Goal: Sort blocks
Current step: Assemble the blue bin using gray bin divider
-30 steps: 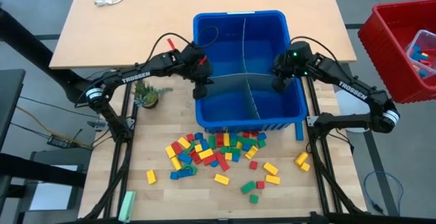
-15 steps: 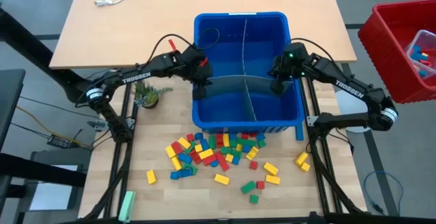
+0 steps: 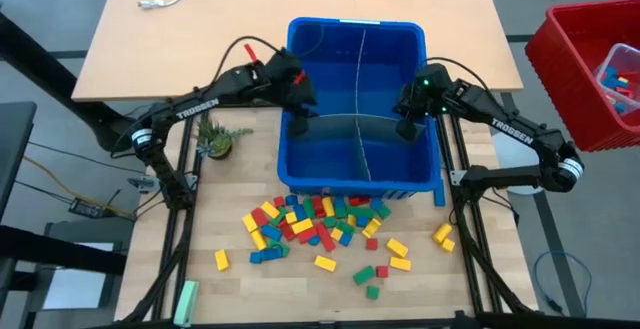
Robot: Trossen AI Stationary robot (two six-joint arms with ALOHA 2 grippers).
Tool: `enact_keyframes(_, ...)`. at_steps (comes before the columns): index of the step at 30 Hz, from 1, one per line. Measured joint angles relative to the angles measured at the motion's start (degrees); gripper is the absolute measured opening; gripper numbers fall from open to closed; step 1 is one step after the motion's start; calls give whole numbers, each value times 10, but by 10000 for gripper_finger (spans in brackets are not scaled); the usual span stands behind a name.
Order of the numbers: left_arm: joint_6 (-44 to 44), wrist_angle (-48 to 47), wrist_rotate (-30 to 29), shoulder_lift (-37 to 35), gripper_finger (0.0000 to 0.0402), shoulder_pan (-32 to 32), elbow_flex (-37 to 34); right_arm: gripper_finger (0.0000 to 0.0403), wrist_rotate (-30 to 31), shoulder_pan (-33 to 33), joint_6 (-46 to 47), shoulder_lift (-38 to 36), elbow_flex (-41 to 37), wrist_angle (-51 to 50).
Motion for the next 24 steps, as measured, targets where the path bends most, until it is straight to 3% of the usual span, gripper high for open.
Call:
enact_keyframes(4, -4, 3, 0, -2, 178, 0, 42, 0, 1, 0, 7, -24, 0, 12)
enact_keyframes(8, -7, 4, 0, -2, 172, 0, 37, 0, -3, 0, 17, -55, 2, 24)
enact_keyframes(14, -35, 23, 27, -2, 163, 0, -29, 0, -55, 0, 35, -83, 2, 31)
enact_keyframes(24, -59, 73, 31, -5, 162, 0, -128, 0, -60, 1, 35, -67, 3, 31)
